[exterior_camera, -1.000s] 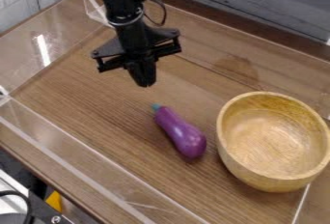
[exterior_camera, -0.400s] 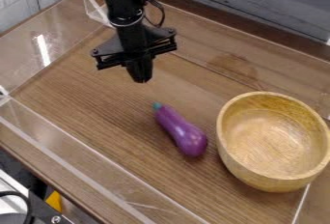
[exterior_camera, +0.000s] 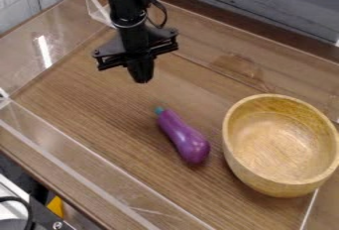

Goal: Remove the purple eggplant from inside the brown bowl and put it on the table

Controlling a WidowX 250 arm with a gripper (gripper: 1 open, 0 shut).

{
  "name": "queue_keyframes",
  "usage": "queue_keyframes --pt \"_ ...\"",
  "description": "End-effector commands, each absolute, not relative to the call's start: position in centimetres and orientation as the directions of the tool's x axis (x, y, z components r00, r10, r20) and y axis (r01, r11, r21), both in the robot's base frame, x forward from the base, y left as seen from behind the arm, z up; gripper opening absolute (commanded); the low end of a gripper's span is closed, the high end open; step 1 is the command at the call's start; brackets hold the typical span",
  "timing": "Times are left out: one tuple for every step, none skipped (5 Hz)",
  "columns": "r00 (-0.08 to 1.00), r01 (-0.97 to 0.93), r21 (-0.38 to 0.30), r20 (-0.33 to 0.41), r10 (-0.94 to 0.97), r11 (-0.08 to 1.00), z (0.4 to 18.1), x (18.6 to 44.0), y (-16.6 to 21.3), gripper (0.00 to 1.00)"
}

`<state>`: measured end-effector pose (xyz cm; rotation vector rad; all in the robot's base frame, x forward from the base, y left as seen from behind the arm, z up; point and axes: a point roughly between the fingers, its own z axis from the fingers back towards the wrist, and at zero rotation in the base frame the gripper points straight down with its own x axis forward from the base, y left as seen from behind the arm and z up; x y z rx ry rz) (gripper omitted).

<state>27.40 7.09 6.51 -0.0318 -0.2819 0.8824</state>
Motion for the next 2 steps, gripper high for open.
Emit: queue_keyframes --pt "0.576 -0.758 -0.162 0.287 0.765 0.631 7.75 28.51 7.74 0.00" --pt "0.568 -0.763 -0.156 0.301 0.766 0.627 7.65 28.65 8.18 0.00"
